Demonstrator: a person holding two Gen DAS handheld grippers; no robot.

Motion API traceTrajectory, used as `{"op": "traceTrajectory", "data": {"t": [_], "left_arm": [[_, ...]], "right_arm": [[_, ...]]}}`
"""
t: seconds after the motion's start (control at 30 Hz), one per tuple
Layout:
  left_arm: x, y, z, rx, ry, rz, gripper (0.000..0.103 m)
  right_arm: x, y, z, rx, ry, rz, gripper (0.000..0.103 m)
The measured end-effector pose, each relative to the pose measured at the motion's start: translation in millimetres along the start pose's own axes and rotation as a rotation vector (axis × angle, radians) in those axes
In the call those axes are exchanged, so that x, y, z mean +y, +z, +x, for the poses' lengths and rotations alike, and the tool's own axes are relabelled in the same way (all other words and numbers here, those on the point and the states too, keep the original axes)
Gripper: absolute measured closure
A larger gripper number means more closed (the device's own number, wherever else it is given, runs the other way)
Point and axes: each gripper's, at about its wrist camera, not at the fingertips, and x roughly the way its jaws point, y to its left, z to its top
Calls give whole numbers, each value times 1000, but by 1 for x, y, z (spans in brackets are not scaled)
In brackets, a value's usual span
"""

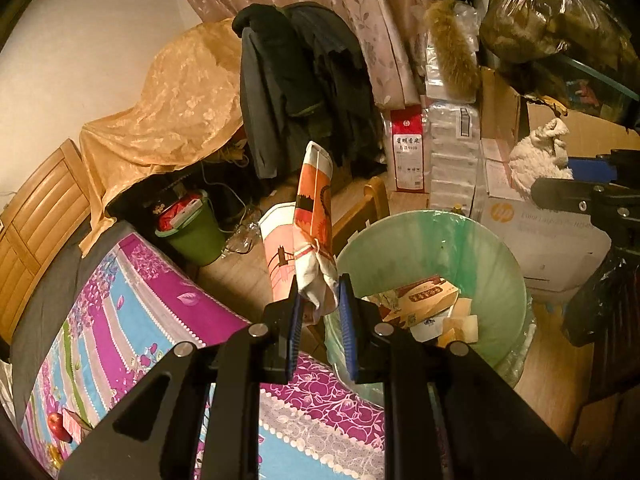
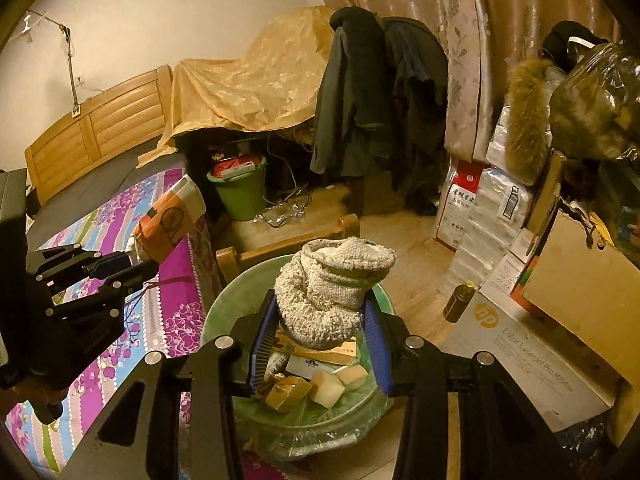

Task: Collect trash
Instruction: 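Open both grippers to drop the cup and cloth ball into the bin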

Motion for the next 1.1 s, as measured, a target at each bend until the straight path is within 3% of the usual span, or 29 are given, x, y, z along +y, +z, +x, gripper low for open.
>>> {"op": "traceTrajectory", "data": {"t": [0.27, 0.53, 0.6, 0.63, 0.67, 0.7, 0.73, 0.83, 1.1], "left_arm": [[-4, -5, 12, 28, -17, 19, 87], [0, -5, 30, 65, -89, -13, 86], [1, -4, 35, 67, -161, -15, 83], [1, -4, 38, 77, -197, -18, 72], [2, -3, 41, 84, -219, -21, 64], [4, -3, 41, 75, -217, -28, 49], [6, -4, 40, 63, -209, -36, 45], [15, -8, 40, 69, -220, -76, 45], [26, -34, 33, 80, -147, -93, 45]], "right_arm": [[-2, -3, 19, 24, 14, 16, 60], [2, -2, 43, 46, 29, 24, 57], [2, -1, 49, 53, 43, 27, 43], [1, -1, 52, 51, 29, 37, 31], [-1, 0, 53, 45, 30, 46, 30], [-2, 0, 55, 48, 35, 49, 30], [-3, -1, 56, 51, 33, 54, 30], [-7, -3, 57, 49, 23, 57, 30], [-2, -11, 44, 10, 34, 56, 32]]}}
